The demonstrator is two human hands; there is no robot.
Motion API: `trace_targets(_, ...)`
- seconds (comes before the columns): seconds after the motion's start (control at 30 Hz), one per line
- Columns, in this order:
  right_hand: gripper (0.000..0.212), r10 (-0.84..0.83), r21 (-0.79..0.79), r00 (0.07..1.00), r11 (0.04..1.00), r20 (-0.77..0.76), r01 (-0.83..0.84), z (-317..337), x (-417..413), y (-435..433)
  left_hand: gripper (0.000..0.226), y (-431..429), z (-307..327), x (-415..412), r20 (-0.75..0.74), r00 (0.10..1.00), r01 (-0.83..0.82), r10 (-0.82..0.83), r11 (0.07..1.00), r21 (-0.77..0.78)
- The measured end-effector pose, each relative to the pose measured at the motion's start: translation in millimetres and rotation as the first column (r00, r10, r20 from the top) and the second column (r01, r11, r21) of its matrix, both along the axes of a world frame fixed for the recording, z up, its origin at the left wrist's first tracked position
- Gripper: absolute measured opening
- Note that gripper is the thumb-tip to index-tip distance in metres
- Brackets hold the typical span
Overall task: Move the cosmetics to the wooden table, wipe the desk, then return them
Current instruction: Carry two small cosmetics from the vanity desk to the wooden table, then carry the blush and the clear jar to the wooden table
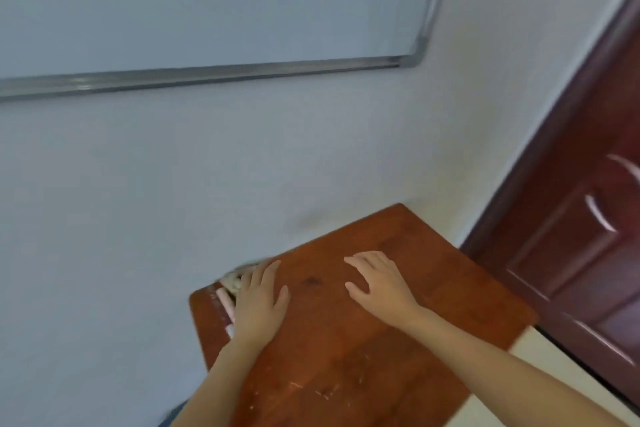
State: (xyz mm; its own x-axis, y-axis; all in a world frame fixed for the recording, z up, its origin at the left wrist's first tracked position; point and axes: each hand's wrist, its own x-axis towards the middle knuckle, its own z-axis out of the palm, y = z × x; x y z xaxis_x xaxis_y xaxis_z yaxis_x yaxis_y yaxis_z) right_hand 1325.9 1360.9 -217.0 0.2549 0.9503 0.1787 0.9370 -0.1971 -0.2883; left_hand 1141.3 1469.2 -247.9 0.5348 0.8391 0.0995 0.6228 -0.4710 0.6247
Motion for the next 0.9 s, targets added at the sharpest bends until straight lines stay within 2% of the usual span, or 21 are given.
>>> trace_targets(0.1,0.045,-0.123,0.039,0.992,0.992,0.025,0.122,-0.1,15.4,-50.1,0.077,-26.5,9.2,35.7,-0.038,0.985,0.169,-0.167,0.985,0.038)
trace_targets(0.23,0.057,-0.302,0.149,0.95,0.946,0.078,0.288,9.9,32.6,-104.2,0.048,-57.2,25.6,71.7,-0.078,0.944,0.329,-0.322,0.939,0.1)
trace_targets(0.37,0.043,-0.481,0.249,0.871,0.86,0.104,0.446,24.5,40.4,-156.3,0.046,-86.9,46.0,99.2,-0.091,0.897,0.442,-0.433,0.877,0.186)
trace_targets(0.57,0.039,-0.604,0.315,0.778,0.782,0.174,0.537,34.2,34.0,-259.9,0.042,-168.2,69.5,126.2,-0.047,0.813,0.569,-0.581,0.774,0.279)
trace_targets(0.77,0.039,-0.751,0.323,0.624,0.658,0.217,0.68,40.0,6.7,-405.1,0.064,-291.8,83.9,131.2,-0.025,0.707,0.673,-0.707,0.662,0.33)
trace_targets(0.9,0.042,-0.83,0.318,0.501,0.557,0.245,0.767,34.8,-23.0,-513.6,0.068,-386.2,87.6,124.8,0.022,0.604,0.749,-0.796,0.577,0.326)
